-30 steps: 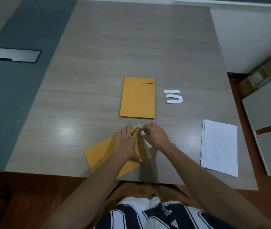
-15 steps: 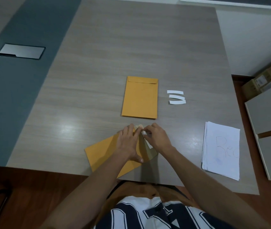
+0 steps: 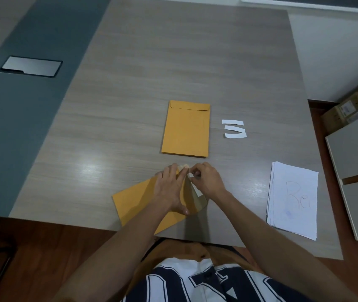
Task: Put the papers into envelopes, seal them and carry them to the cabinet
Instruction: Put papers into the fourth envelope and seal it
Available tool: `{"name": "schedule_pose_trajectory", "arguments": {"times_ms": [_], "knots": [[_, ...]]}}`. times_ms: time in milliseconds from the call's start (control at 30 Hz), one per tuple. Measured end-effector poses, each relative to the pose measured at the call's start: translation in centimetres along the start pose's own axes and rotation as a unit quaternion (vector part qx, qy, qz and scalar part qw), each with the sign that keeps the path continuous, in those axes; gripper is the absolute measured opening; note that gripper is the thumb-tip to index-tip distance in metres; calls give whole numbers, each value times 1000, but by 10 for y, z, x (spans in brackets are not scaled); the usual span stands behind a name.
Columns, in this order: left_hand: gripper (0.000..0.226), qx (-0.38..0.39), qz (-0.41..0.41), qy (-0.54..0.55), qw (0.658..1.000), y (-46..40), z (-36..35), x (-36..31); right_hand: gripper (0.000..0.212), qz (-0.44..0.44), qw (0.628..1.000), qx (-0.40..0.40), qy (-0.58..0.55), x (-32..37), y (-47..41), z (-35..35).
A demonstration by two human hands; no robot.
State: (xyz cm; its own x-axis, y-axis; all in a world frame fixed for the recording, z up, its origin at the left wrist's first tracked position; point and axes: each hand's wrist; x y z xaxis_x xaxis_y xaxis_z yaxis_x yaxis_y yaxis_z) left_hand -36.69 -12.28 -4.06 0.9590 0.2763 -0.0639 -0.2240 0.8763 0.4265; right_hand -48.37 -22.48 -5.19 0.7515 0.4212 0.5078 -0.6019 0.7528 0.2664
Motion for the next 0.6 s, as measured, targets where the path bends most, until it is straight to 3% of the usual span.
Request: {"name": "schedule_pose_trajectory", "arguments": {"times_ms": [300,600], "knots": [[142,1,1,7,1000,0,-1,0,13,-5,1000,2,-4,1,-2,0],[141,-5,-7,27,1000,1,-1,3,25,33,999,-37,2,-8,6,-7]]}}
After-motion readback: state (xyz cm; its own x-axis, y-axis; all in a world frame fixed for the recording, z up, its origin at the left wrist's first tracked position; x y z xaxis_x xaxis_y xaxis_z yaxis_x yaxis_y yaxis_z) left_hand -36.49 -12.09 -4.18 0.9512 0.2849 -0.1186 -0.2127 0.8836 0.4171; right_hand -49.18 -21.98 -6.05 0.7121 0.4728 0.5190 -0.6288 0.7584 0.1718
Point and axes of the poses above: each hand's wrist, its own y-axis away from the middle knuckle, its own z-axis out of the back of the hand, x = y × z, and after that the axes turned 4 degrees about y, right-handed
